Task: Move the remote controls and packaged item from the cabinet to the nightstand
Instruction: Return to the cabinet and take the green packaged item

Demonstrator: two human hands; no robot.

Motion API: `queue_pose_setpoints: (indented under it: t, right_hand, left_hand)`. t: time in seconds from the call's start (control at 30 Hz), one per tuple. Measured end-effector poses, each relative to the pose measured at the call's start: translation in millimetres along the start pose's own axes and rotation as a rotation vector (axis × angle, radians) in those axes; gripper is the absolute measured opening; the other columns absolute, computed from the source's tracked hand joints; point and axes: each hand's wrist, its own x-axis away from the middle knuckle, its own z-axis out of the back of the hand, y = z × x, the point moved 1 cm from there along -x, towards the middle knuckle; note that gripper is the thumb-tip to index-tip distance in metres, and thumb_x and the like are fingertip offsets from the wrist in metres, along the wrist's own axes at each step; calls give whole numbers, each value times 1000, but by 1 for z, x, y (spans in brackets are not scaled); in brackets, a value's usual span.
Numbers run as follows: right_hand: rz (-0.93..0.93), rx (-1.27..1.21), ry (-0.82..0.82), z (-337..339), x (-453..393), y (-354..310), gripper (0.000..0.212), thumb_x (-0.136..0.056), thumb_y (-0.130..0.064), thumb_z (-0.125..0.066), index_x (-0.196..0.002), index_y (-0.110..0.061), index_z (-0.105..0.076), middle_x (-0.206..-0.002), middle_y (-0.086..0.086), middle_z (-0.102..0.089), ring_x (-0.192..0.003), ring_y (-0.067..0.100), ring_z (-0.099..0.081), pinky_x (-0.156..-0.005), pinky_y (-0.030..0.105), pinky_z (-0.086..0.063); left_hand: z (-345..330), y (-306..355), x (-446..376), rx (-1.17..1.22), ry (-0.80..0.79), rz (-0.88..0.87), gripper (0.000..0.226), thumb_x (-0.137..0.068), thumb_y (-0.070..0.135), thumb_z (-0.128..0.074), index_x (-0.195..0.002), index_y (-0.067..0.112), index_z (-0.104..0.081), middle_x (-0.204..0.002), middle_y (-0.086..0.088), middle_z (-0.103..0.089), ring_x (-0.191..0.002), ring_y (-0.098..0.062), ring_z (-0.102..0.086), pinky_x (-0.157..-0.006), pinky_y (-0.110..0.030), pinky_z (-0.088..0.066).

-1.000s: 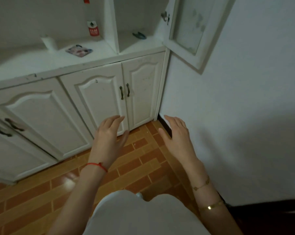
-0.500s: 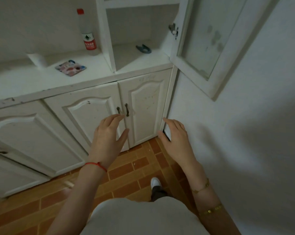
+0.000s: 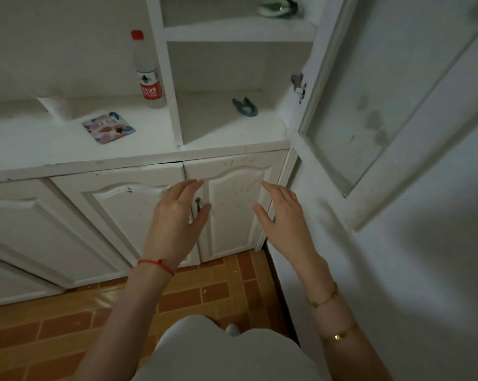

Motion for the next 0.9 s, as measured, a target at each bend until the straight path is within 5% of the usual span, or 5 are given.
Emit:
queue_pose_setpoints:
  t: [0.43, 0.57, 0.73, 0.9]
  right_hand:
    - [70, -54, 159, 44, -124, -18, 50, -98, -35, -51, -144, -16, -42, -144, 1, -48, -136, 14, -37, -112, 26, -29]
    - [101, -95, 306, 79, -187, -31, 46, -99, -32, -52, -140, -12, -47, -141, 4, -52, -134, 19, -41, -104, 15, -24]
    - [111, -105, 406, 118, -274, -42, 44, -99, -29, -52, -138, -9, -50, -138, 8, -54, -129, 24, -48, -108, 33, -38]
    - [49, 41, 394, 141, -347, -44, 37, -100, -32, -47, -130, -11, -54, -130, 8, -58, -119, 28, -54, -87, 28, -38]
  left_hand:
    - [17, 30, -133, 42, 117, -128, 47, -94, 29, -59, -138, 16, -50, -134, -3, -57, -124, -20, -51, -102, -23, -35]
    - [37, 52, -202, 74, 196, -229, 44, -93, 27, -60, -134, 14, -53, -130, -6, -59, -120, -25, -54, -100, -31, -43]
    - [55, 77, -295, 100, 247, -295, 43, -93, 27, -59, -133, 12, -55, -129, -8, -60, -117, -25, -56, -99, -31, -44]
    - [53, 89, -393, 96, 214, -246, 43, -92, 27, -60, -130, 8, -57, -130, -13, -61, -116, -30, -58, -99, -30, -41]
